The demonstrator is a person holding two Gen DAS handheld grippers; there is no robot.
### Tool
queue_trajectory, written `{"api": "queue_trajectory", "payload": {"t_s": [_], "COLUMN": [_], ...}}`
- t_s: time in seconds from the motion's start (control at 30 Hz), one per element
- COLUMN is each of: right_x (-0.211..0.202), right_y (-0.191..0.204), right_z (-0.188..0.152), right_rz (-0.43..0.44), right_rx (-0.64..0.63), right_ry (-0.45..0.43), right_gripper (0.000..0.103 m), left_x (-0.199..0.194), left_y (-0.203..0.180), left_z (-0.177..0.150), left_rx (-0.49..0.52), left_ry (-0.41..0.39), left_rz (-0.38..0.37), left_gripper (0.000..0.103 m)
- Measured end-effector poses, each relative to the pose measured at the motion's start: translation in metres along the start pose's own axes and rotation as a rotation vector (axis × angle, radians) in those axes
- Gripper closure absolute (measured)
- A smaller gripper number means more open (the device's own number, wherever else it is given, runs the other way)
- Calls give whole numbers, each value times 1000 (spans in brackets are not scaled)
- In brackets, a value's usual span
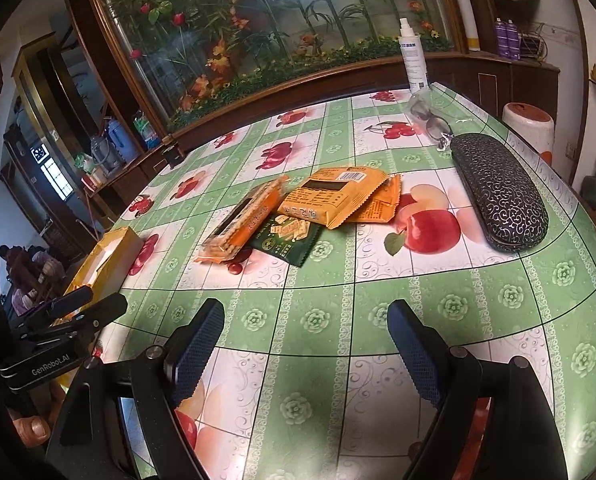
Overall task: Organize snacks
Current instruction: 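Move both open tools back toward the remaining biscuit packs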
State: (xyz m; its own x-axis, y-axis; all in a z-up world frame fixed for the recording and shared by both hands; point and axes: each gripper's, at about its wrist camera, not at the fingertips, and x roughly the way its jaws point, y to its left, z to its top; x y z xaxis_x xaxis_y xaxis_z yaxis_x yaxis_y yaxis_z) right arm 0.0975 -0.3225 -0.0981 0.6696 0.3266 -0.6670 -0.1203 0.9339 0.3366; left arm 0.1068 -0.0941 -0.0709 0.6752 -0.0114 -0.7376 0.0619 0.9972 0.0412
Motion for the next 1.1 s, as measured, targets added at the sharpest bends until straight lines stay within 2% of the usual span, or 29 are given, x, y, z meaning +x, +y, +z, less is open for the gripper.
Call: {"api": "queue_trajectory", "payload": {"t_s": [0.3,0.47,0.6,0.87,1.1], "right_x": [26,50,66,106,131], "right_y": [-8,-9,-11,-11,10], "right_z": [25,50,71,100,101], "right_rz": [-7,34,64,102,81], "right_rx": [-26,-101,-165,-285,-545], "right_ry": [10,12,12,124,230], "right_gripper": [17,17,16,16,12], "left_x": [36,60,76,104,119], "left_y": [-14,-28,-40,-45,-39], "left_z": [26,43,57,70,72], "left_rx": [-4,13,60,89,82], "left_ry": [40,74,91,134,151], "left_rz": [-45,-83,-83,-97,-103], "left_gripper": [20,20,20,20,20]}}
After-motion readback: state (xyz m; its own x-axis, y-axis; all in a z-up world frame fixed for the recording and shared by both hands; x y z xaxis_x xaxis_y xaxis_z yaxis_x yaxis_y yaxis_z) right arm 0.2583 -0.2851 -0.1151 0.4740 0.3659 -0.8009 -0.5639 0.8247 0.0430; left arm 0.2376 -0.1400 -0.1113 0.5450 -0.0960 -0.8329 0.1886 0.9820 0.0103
